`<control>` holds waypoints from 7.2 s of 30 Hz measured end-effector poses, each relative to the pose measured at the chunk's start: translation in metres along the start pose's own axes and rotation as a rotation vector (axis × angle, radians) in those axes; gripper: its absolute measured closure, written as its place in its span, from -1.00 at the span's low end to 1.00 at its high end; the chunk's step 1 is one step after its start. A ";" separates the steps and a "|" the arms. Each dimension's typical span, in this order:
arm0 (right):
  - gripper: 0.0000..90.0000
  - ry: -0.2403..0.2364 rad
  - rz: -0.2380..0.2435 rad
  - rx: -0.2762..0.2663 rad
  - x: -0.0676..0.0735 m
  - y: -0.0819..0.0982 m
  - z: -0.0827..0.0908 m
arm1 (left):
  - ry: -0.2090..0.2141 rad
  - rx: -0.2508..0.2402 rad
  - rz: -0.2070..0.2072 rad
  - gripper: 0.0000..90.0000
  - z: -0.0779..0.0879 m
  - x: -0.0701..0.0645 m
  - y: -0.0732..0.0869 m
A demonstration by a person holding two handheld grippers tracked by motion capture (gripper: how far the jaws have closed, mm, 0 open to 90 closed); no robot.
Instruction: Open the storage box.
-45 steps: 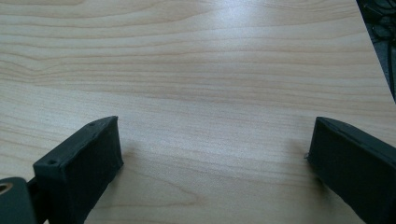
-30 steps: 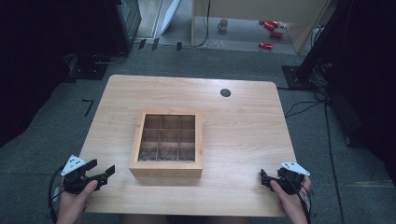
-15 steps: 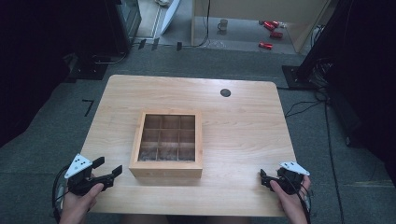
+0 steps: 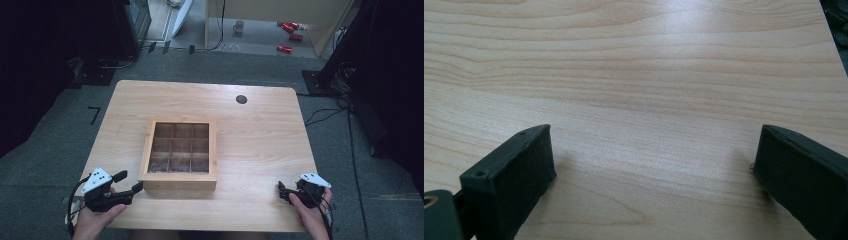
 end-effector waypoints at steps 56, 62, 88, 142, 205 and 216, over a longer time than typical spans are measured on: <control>-0.89 -0.333 0.230 -0.121 0.221 -0.042 0.041 | -0.002 0.085 -0.035 0.15 -0.021 -0.009 0.015; -0.89 -0.362 0.234 -0.116 0.231 -0.039 0.040 | 0.002 0.082 -0.034 0.16 -0.021 -0.009 0.014; -0.69 -0.438 0.213 -0.083 0.258 -0.024 0.032 | -0.017 0.058 -0.012 0.29 -0.019 -0.003 0.011; -0.04 -0.487 0.159 -0.155 0.264 -0.031 0.041 | -0.010 0.042 -0.021 0.29 -0.018 -0.001 0.011; -0.20 -0.412 0.253 -0.279 0.262 -0.067 0.058 | -0.157 0.169 -0.042 -0.53 -0.015 0.053 0.059; -0.23 -0.404 0.266 -0.354 0.263 -0.111 0.073 | -0.222 0.187 -0.061 -0.52 -0.023 0.057 0.066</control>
Point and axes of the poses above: each handheld gripper's, and its own axes: z roughly backward along the jaws, y roughly out of its underside, x roughly to its left, the point moved 9 cm from there along -z, roughly forward along the jaws, and after that the axes turned 4 degrees about -z, right-handed, at the moved point
